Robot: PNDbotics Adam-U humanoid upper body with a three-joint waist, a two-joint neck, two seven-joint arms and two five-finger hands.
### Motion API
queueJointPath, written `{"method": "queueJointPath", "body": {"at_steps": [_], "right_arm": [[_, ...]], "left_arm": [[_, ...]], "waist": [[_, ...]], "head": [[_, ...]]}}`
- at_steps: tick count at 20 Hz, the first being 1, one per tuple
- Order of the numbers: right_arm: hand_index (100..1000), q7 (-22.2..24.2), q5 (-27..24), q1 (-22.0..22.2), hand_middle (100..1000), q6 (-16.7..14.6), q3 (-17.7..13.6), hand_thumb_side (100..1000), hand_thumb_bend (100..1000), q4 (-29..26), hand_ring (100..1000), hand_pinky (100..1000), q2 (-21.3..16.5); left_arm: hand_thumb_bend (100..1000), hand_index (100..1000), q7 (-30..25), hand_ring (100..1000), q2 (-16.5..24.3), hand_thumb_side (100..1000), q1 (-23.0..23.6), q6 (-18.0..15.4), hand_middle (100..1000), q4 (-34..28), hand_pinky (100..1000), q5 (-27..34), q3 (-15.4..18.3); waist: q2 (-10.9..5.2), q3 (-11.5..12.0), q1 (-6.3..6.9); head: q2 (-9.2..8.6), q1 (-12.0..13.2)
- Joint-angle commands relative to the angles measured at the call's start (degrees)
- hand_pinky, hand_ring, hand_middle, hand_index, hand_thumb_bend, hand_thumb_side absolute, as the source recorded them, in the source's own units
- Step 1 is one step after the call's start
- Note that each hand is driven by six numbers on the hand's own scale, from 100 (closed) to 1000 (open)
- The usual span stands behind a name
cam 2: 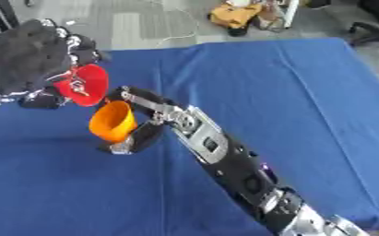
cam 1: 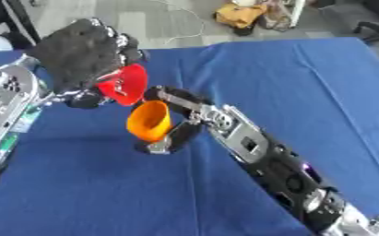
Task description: Pour the contents of one cup into another cup.
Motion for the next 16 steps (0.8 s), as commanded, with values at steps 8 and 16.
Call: {"method": "queueJointPath", "body": {"at_steps": [8, 16], "right_arm": [[583, 0.28, -0.49, -1.06, 434, -0.03, -0.07, 151, 171, -0.84, 400, 272, -0.08], [583, 0.23, -0.56, -0.98, 434, 0.05, -0.06, 151, 172, -0.89, 400, 268, -0.09]], "left_arm": [[539, 774, 0.47, 330, 0.06, 100, -1.57, -0.62, 421, -0.71, 207, -3.00, 0.14], [548, 778, 0.81, 343, -0.08, 100, -1.84, -1.30, 427, -1.42, 229, -6.42, -0.13]], "waist": [[-1.05, -0.11, 0.19], [-1.07, -0.18, 0.18]], "head": [[0.06, -0.14], [0.23, -0.27]]}}
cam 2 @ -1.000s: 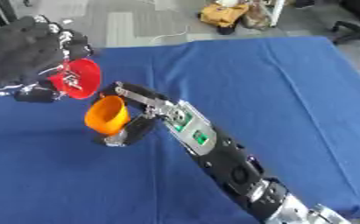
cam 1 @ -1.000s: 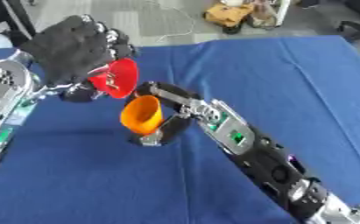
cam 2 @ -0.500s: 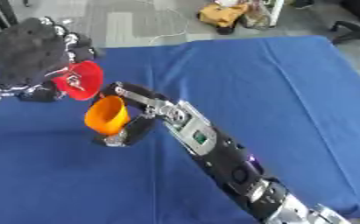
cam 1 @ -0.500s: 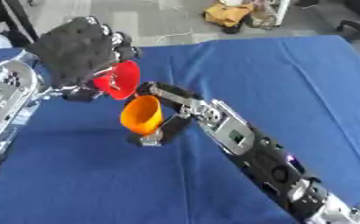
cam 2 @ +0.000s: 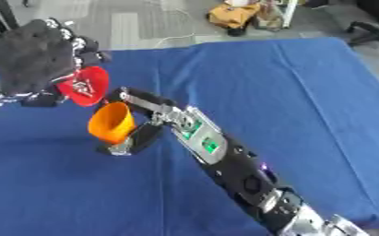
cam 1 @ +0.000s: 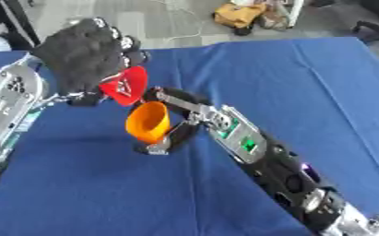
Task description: Pour the contents of one cup into another cup.
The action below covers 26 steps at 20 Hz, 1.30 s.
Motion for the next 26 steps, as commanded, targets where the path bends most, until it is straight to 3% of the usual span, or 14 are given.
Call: {"method": "queueJointPath", "body": {"at_steps": [1, 26], "right_arm": [[582, 0.12, -0.45, -0.96, 434, -0.05, -0.33, 153, 172, -0.89, 400, 268, -0.10], [582, 0.13, -0.55, -1.03, 434, 0.08, -0.26, 151, 170, -1.05, 400, 263, -0.22]], "left_arm": [[548, 778, 0.29, 343, 0.37, 100, -1.50, -0.25, 427, -1.06, 230, -1.01, 0.25], [550, 780, 0.60, 350, 0.03, 100, -1.82, -1.02, 427, -0.73, 244, -3.97, 0.16]], "waist": [[-1.08, -0.04, 0.16], [-1.13, 0.21, 0.27]], "head": [[0.24, -0.11], [0.15, -0.45]]}}
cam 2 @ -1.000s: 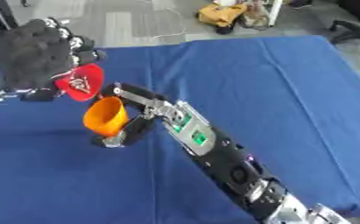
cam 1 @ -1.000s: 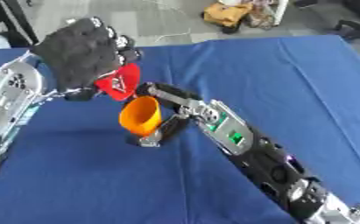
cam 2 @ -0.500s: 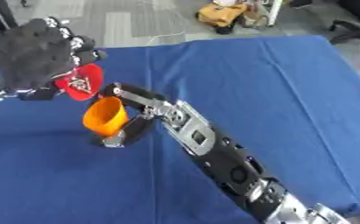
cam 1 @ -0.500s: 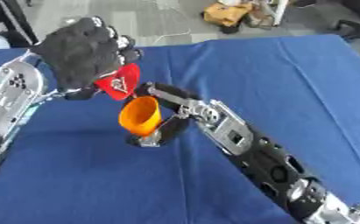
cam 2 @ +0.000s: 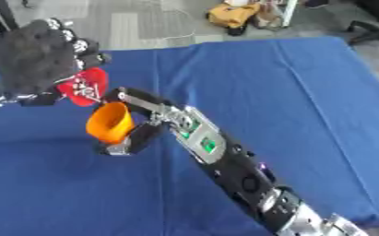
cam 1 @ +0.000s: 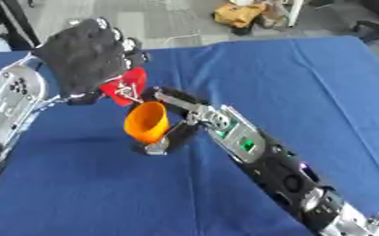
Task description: Pour the contents of one cup into another cup.
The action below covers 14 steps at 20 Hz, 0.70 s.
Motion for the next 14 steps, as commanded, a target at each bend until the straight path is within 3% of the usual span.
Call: {"method": "queueJointPath", "body": {"at_steps": [1, 14], "right_arm": [[582, 0.04, -0.35, -1.03, 434, -0.03, -0.25, 151, 170, -1.04, 400, 263, -0.22], [582, -0.03, -0.48, -1.10, 434, 0.04, -0.28, 150, 169, -1.14, 401, 260, -0.28]], "left_arm": [[550, 780, 0.05, 350, 0.52, 100, -1.54, -0.25, 427, -0.61, 244, -0.38, 0.44], [551, 781, 0.15, 356, 0.57, 100, -1.63, -0.39, 429, -0.57, 250, -1.27, 0.43]], "waist": [[-1.11, -0.01, 0.09], [-1.14, -0.02, 0.21]], "head": [[0.12, -0.13], [0.11, -0.28]]}}
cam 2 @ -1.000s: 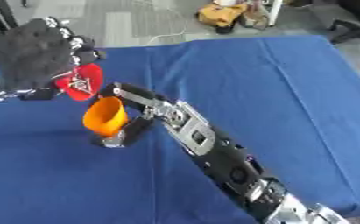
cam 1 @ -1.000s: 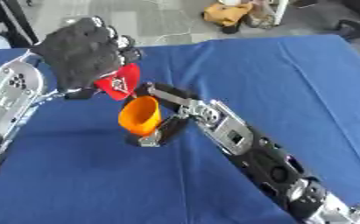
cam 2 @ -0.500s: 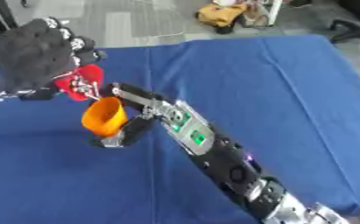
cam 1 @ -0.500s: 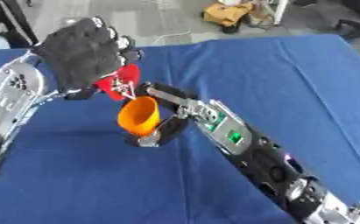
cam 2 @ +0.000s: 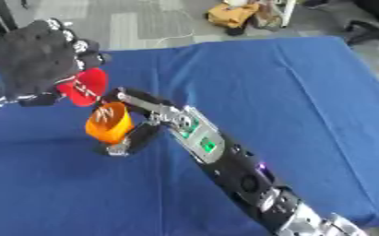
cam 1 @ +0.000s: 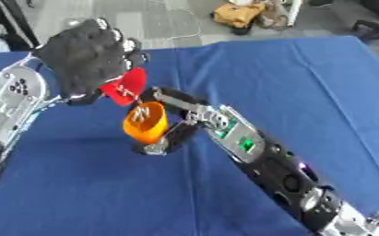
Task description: Pour the contents of one cup into another cup.
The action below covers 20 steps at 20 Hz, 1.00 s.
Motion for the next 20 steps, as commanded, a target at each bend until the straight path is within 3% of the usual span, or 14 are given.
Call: {"method": "queueJointPath", "body": {"at_steps": [1, 20], "right_arm": [[582, -0.02, -0.47, -1.09, 434, 0.03, -0.29, 150, 169, -1.13, 401, 260, -0.28], [581, 0.07, -0.59, -1.09, 433, 0.13, -0.31, 150, 171, -1.28, 401, 256, -0.32]], "left_arm": [[551, 781, 0.02, 356, 0.58, 100, -1.57, -0.26, 429, -0.72, 250, -0.43, 0.43], [558, 784, 0.00, 369, 0.73, 100, -1.83, -1.06, 435, -0.87, 272, -3.18, 0.01]], "waist": [[-1.13, -0.03, 0.13], [-1.15, -0.20, 0.33]], "head": [[0.12, -0.11], [0.18, -0.29]]}}
